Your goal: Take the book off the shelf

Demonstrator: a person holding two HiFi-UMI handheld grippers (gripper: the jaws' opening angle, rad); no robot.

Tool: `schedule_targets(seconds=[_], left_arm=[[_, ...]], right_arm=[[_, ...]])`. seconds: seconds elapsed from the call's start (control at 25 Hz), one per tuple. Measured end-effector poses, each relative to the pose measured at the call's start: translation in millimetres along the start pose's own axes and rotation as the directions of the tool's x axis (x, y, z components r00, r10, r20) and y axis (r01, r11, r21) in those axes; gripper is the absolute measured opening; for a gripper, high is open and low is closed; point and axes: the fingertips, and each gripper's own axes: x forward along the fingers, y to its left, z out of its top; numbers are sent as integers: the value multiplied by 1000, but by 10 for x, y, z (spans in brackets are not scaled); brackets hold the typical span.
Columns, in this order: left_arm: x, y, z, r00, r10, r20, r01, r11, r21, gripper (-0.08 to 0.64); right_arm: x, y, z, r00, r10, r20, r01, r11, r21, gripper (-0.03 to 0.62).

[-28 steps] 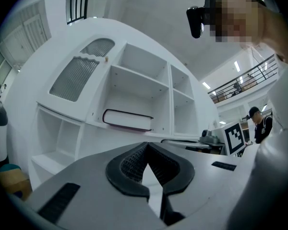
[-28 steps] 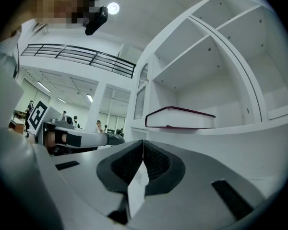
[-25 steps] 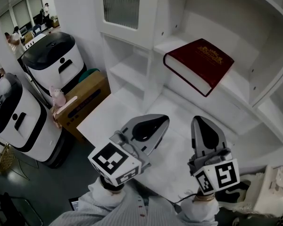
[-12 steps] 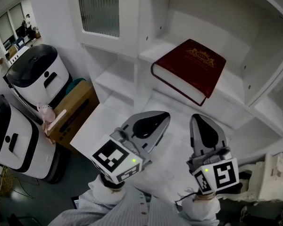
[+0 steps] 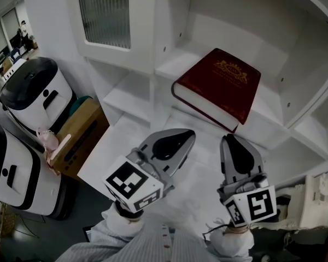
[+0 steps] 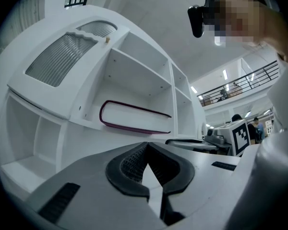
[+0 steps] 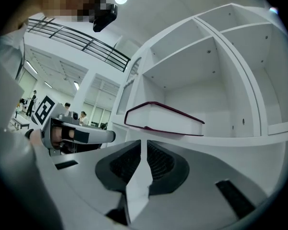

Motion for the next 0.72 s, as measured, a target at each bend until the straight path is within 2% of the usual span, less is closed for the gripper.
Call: schedule_targets(seconds=[0.28,0.44,0.72], left_arm=[[70,66,-49,1000,-12,-1,12,1000,-15,11],[111,68,-77,1000,-23,-4,23,1000,-19,11],[154,51,-108,999,-37,-9,37,999,-24,11]], right_arm=[[-24,-29,14,1000,-16,-4,15,998,-57,19],[-61,-66,58,1000,-21,12,21,997,-73,83],[-84,-88,234,997,-53,51,62,977,-205,172]])
